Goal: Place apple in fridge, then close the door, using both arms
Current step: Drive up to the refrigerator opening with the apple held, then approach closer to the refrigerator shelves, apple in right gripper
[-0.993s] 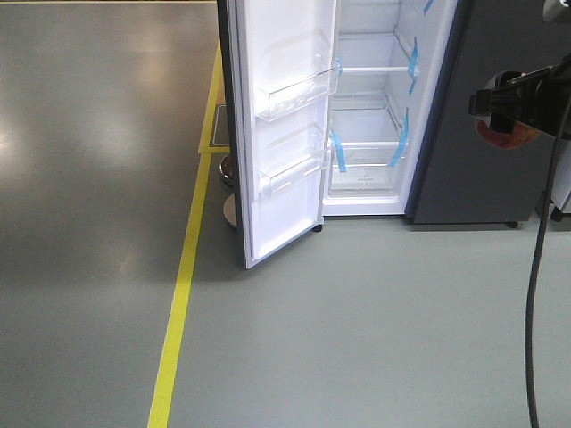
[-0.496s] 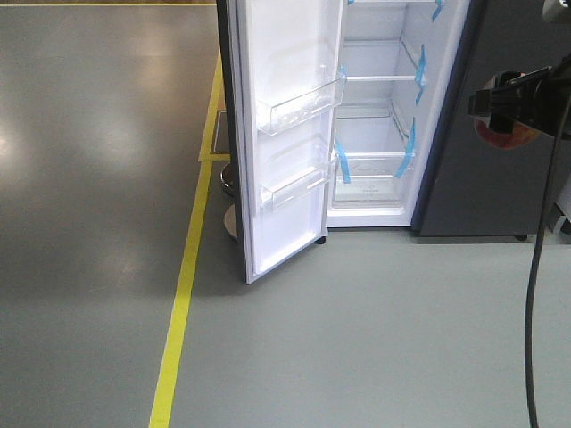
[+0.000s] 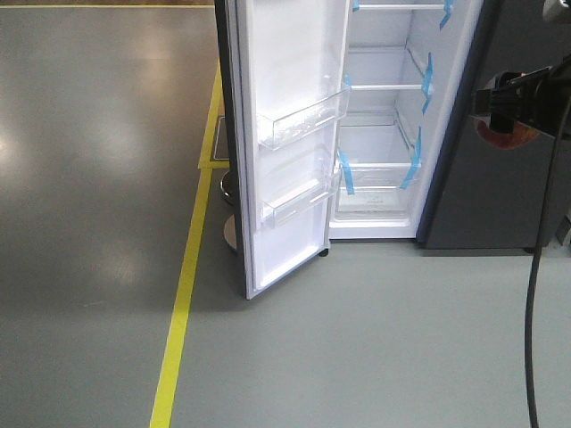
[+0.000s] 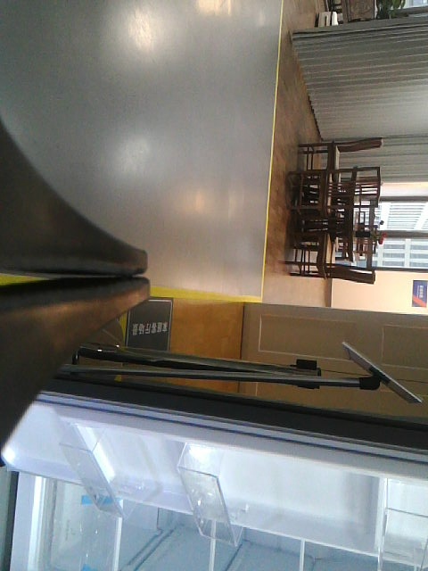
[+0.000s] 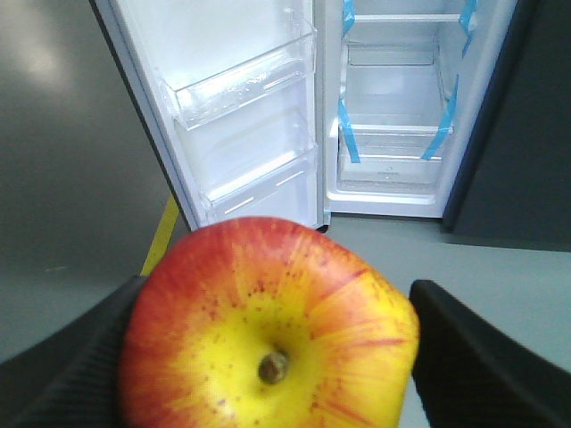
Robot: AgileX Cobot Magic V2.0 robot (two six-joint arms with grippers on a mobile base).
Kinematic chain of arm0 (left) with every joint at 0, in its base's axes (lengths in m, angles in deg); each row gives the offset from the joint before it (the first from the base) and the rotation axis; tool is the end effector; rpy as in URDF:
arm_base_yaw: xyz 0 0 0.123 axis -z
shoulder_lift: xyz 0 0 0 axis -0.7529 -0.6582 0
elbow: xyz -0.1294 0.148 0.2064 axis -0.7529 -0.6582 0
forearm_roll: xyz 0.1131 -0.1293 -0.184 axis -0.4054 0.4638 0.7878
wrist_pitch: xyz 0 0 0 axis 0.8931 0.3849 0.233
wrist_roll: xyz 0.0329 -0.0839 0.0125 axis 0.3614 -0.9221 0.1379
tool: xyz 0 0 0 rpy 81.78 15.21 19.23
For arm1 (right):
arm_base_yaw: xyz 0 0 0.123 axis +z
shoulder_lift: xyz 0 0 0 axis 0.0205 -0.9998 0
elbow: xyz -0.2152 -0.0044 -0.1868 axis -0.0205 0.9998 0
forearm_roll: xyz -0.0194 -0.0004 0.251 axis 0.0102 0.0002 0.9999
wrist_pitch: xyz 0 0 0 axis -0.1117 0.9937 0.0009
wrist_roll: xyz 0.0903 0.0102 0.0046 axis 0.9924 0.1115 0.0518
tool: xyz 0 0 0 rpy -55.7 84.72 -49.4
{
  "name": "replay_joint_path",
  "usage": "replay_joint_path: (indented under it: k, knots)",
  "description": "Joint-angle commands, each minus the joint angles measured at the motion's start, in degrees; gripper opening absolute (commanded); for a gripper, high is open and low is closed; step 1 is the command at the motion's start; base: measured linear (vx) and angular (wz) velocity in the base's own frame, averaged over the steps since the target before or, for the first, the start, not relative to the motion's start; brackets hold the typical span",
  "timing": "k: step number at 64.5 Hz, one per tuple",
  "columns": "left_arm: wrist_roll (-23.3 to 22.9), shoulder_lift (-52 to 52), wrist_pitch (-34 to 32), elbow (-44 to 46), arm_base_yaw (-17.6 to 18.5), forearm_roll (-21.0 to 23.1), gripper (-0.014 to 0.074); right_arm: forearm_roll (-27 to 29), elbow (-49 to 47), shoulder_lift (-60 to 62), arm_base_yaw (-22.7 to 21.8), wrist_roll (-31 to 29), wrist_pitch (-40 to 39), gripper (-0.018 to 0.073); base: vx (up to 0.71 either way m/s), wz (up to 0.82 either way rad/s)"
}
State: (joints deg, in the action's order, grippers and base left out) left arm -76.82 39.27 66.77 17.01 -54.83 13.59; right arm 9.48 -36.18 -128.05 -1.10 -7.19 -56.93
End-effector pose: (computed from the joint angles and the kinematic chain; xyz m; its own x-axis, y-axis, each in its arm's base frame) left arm 0.0561 0.0070 0.1988 0.0117 -0.1243 -0.9922 -0.1156 0.9854 -0.1249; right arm 0.3142 0.0119 0.3720 -0.5197 0.0213 -0.8541 -0.0970 0.9918 0.0837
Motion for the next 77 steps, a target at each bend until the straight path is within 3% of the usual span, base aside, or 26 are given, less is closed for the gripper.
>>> replay_joint_path:
  k: [1, 77]
  knots:
    - [-0.53, 0.91, -4.03, -1.57, 0.42, 0.01, -0.0006, 0.59, -1.75, 2.11, 0.03, -0.35, -4.02, -0.0005, 0.13, 0.01]
    - [-0.53, 0.91, -4.03, -1.57, 0.42, 0.01, -0.0006, 0.59, -1.75, 2.11, 0.03, -0.35, -4.02, -0.0005, 0.12, 0.01]
